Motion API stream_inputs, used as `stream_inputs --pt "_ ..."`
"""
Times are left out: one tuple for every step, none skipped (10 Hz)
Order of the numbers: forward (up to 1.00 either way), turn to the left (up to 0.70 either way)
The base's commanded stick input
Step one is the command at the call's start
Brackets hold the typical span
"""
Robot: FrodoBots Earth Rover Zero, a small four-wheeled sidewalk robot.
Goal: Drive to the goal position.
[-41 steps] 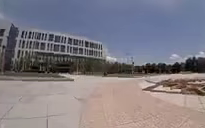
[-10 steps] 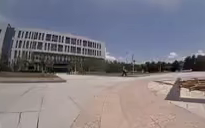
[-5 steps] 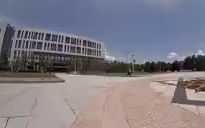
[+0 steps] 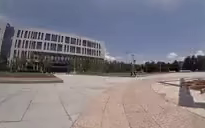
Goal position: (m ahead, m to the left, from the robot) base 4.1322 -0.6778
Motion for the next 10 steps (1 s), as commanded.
stream_inputs --pt "0.50 0.01" --pt "0.50 0.01" --pt "0.50 0.01" --pt "0.50 0.01" --pt "0.50 0.01" --pt "0.50 0.01" --pt "0.50 0.01" --pt "0.50 0.01" --pt "0.50 0.01" --pt "0.50 0.01"
